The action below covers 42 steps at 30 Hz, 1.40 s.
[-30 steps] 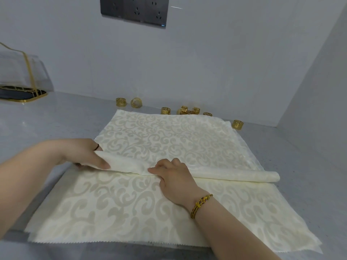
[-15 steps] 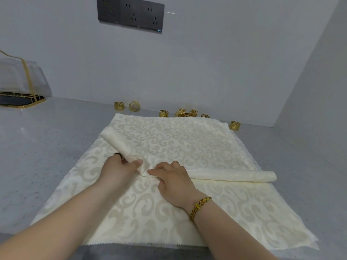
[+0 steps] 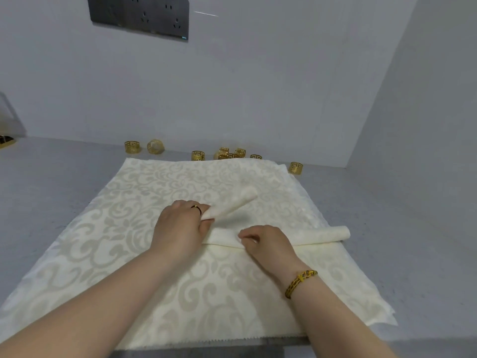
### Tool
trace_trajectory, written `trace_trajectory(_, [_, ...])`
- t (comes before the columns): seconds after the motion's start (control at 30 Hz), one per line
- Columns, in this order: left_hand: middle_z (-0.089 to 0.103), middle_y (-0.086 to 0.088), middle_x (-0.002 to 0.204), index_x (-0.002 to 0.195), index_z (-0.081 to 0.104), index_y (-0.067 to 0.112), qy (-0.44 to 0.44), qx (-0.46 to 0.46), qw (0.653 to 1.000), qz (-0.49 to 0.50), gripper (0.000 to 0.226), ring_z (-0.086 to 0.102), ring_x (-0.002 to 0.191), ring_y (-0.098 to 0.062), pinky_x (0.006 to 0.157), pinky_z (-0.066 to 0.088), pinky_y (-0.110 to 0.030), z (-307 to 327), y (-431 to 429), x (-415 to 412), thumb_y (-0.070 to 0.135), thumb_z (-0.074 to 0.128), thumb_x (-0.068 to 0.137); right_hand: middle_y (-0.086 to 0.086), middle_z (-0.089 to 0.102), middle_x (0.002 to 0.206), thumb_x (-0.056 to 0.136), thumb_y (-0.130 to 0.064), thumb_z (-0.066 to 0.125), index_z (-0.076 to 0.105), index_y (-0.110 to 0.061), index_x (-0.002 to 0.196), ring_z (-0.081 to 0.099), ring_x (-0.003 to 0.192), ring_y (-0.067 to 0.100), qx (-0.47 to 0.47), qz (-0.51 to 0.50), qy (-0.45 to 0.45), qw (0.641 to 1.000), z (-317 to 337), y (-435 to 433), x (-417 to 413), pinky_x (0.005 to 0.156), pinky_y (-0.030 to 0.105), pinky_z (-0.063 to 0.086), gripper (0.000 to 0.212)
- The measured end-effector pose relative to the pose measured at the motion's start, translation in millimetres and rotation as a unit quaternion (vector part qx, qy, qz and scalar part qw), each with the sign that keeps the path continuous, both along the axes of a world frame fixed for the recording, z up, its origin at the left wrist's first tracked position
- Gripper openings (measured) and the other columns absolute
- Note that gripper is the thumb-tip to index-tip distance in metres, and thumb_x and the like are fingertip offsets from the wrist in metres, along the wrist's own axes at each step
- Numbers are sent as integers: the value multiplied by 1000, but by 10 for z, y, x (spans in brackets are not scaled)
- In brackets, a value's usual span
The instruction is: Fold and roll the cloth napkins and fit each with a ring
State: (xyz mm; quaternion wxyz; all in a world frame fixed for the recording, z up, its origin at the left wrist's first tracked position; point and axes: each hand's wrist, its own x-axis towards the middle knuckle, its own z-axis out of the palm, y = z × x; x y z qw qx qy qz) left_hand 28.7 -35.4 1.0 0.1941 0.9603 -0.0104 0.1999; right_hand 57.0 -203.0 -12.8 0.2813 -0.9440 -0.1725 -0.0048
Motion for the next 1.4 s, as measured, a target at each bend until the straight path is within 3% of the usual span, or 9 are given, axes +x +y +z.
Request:
trace_trajectory(0.17, [57, 5, 97, 113, 58, 19, 30, 16, 999, -11, 30, 53, 96, -16, 71, 31, -24, -181, -202, 121, 26, 36, 94, -5, 63, 120, 91, -19, 52, 66, -16, 109, 54, 112, 9, 60, -4, 27, 998, -41, -58, 50, 88, 12, 34, 24])
trace_trajectory(0.37, [27, 6, 148, 145, 0, 31, 109, 158, 981, -27, 54, 29, 133, -15, 109, 16, -28, -277, -231, 117, 45, 19, 96, -9, 62, 93, 88, -7, 51, 67, -12, 100, 55, 89, 5, 185, -18, 23, 982, -47, -140, 22, 73, 2, 36, 21])
trace_trajectory(0.47, [10, 4, 154, 145, -3, 31, 111, 191, 975, -30, 56, 13, 140, -12, 114, 6, -31, -279, -235, 87, 50, 5, 93, -11, 53, 80, 85, -5, 50, 57, -30, 78, 54, 84, 14, 292, -162, -70, 940, -23, -323, 25, 79, 25, 45, 27])
trace_trajectory(0.57, [4, 5, 155, 145, -5, 25, 103, 178, 976, -72, 56, 6, 142, -11, 114, 0, -31, -251, -316, 83, 21, 25, 98, 4, 49, 108, 85, -6, 50, 52, -18, 96, 47, 105, 24, 325, -306, -81, 891, 83, -604, 36, 82, 25, 37, 16])
trace_trajectory(0.7, [18, 10, 151, 146, 3, 23, 67, 129, 982, -121, 57, 18, 138, -8, 112, 4, -25, -200, -499, 149, 16, 28, 96, 8, 39, 118, 88, -6, 47, 43, -8, 122, 46, 86, 17, 420, -338, 28, 842, 104, -769, 23, 71, 25, 42, 35])
trace_trajectory(1.0, [25, 19, 148, 141, 26, 37, 90, 98, 972, -192, 65, 18, 138, -2, 111, 4, -24, -343, -683, 264, 40, 5, 79, 16, 44, 109, 87, 5, 48, 40, -3, 127, 49, 90, 22, 752, -348, 77, 555, 160, -722, 39, 94, 44, 47, 41])
trace_trajectory(1.13, [24, 18, 149, 141, 25, 36, 87, 117, 970, -195, 69, 17, 138, -2, 111, 5, -24, -363, -677, 266, 39, 0, 77, 23, 52, 120, 94, -6, 47, 44, 4, 126, 59, 87, 22, 775, -272, 139, 553, 261, -645, 86, 74, 6, 48, 34])
trace_trajectory(1.27, [25, 15, 149, 141, 27, 33, 91, 123, 967, -204, 96, 18, 139, -4, 111, 5, -23, -352, -677, 266, 47, -18, 57, 4, 61, 91, 90, -8, 51, 57, -9, 97, 58, 80, 13, 666, -203, 167, 698, 218, -538, 192, 73, 23, 49, 10])
trace_trajectory(1.4, [28, 11, 149, 140, 32, 25, 89, 49, 971, -218, 49, 20, 138, -5, 108, 1, -15, -335, -684, 280, 25, 11, 96, 3, 58, 81, 84, 1, 54, 55, -9, 93, 58, 78, 17, 527, -125, 146, 828, 61, -324, 161, 75, 30, 48, 14])
